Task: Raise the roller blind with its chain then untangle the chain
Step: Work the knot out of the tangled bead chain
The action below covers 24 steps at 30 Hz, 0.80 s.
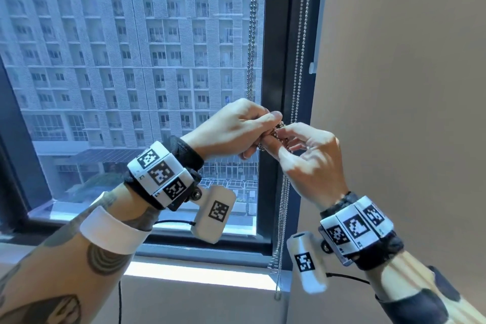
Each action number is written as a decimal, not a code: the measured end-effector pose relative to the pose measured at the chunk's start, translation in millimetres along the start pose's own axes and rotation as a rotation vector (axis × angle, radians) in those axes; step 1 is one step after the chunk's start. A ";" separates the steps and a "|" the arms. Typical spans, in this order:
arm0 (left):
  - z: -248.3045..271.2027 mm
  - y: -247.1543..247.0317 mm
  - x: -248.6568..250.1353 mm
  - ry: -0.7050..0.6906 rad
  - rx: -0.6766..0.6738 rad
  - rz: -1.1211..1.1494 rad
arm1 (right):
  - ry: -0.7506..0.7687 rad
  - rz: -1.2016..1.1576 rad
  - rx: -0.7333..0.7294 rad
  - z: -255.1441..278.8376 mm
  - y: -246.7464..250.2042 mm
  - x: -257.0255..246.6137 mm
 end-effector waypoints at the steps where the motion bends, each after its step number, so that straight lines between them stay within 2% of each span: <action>1: -0.5 -0.3 -0.2 0.004 0.013 -0.030 | -0.010 -0.002 -0.022 0.4 -0.6 0.0; 6: -3.0 -1.3 5.6 -0.005 0.082 -0.252 | -0.111 -0.068 -0.081 -0.3 -2.5 5.7; 9: -4.2 1.1 5.5 -0.025 0.123 -0.270 | -0.155 -0.122 0.011 -1.8 0.8 7.9; 12: -2.9 5.9 4.3 -0.055 0.154 -0.163 | -0.133 -0.143 0.083 -2.0 3.9 4.8; 18: -3.5 14.4 4.8 -0.061 0.142 -0.205 | -0.112 -0.209 0.154 -4.5 7.8 4.2; 21: -1.5 18.8 2.7 -0.113 0.109 -0.320 | -0.113 -0.204 0.155 -4.7 9.2 4.4; 24: -0.1 20.3 2.2 -0.140 0.151 -0.456 | -0.066 -0.169 0.186 -1.9 7.4 0.9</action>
Point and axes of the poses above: each hand's wrist, its own z-axis away from the middle knuckle, its own y-axis out of the back of the hand, x = y × z, the point moved 3 cm from there along -z, towards the middle knuckle, and after that the axes turned 13 degrees about -x, right-handed, at the moved point
